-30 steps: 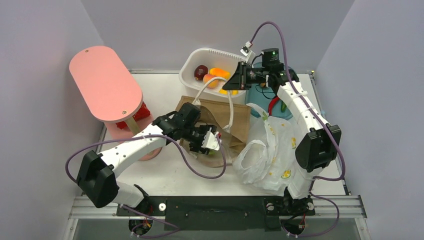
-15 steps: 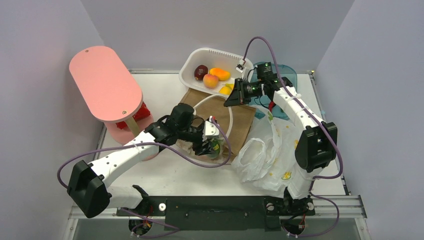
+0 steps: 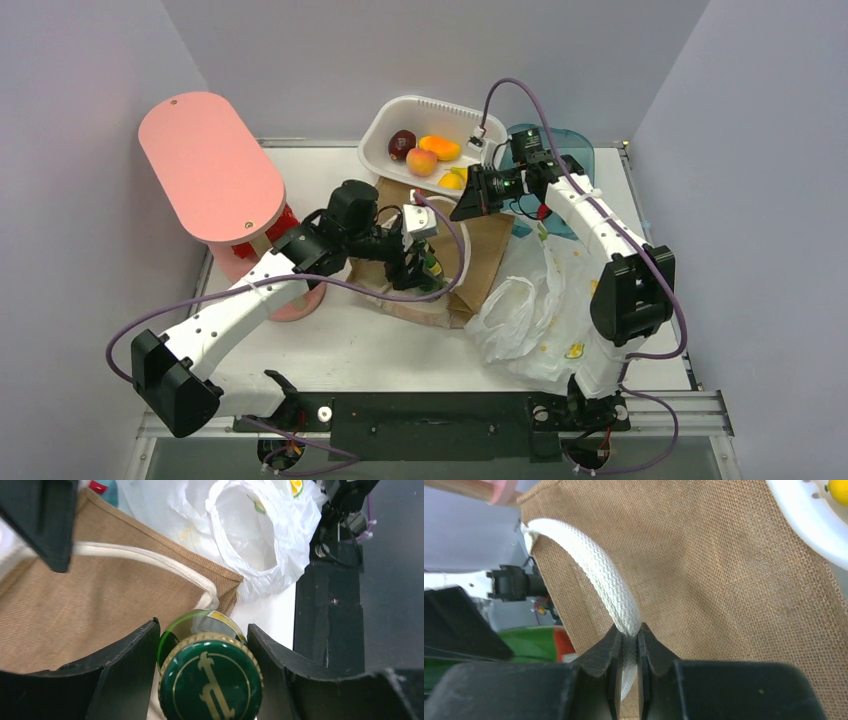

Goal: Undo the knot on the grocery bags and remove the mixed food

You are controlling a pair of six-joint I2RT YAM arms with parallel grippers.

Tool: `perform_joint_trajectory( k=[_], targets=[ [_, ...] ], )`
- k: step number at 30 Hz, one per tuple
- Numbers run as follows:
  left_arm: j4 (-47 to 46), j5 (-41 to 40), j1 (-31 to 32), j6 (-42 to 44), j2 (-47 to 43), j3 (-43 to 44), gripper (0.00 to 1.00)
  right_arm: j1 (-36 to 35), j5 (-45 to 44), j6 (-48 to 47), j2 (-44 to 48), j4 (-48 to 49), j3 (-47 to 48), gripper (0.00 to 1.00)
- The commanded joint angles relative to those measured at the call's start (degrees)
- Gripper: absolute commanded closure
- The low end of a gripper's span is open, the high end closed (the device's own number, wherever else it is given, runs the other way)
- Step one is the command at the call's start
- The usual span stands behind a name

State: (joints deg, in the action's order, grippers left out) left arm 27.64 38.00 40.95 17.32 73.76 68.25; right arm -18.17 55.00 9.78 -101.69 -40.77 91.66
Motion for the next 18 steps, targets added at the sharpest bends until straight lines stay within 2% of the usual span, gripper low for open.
perform_joint_trajectory(
  k=[1, 3, 6, 8, 10, 14, 18],
  targets=[
    [-5.30, 3.16, -1.58, -5.63, -4.56, 6.37, 1.00, -1.97, -1.70, -9.70, 4.44, -4.11, -0.83, 0.98],
    [-6.11, 3.25, -2.59, -7.74, -4.96, 7.02, 1.00, -2.70, -2.32, -13.62, 5.72, -5.04, -2.14, 0.89],
    [-6.19, 3.65, -4.16, -11.33, -4.08, 8.60, 1.00, -3.14, -1.94, -18.22, 7.70, -4.83, -3.13, 0.59],
    [-6.03, 3.96, -5.22, -12.98, -3.24, 9.88, 1.00, -3.23, -1.38, -20.60, 9.52, -4.41, -3.47, 0.46],
    [-6.82, 3.79, -6.28, -14.68, -2.74, 10.50, 1.00, -3.08, -0.53, -22.59, 12.09, -2.88, -4.27, 0.37],
    [-8.72, 2.82, -7.82, -19.04, -1.89, 11.67, 1.00, -2.53, -0.17, -24.79, 21.16, 4.73, -9.98, 0.24],
    [-9.16, 2.00, -8.36, -21.82, -0.62, 14.28, 1.00, -3.03, -0.33, -20.55, 29.58, 21.87, -20.02, 0.15]
  ],
)
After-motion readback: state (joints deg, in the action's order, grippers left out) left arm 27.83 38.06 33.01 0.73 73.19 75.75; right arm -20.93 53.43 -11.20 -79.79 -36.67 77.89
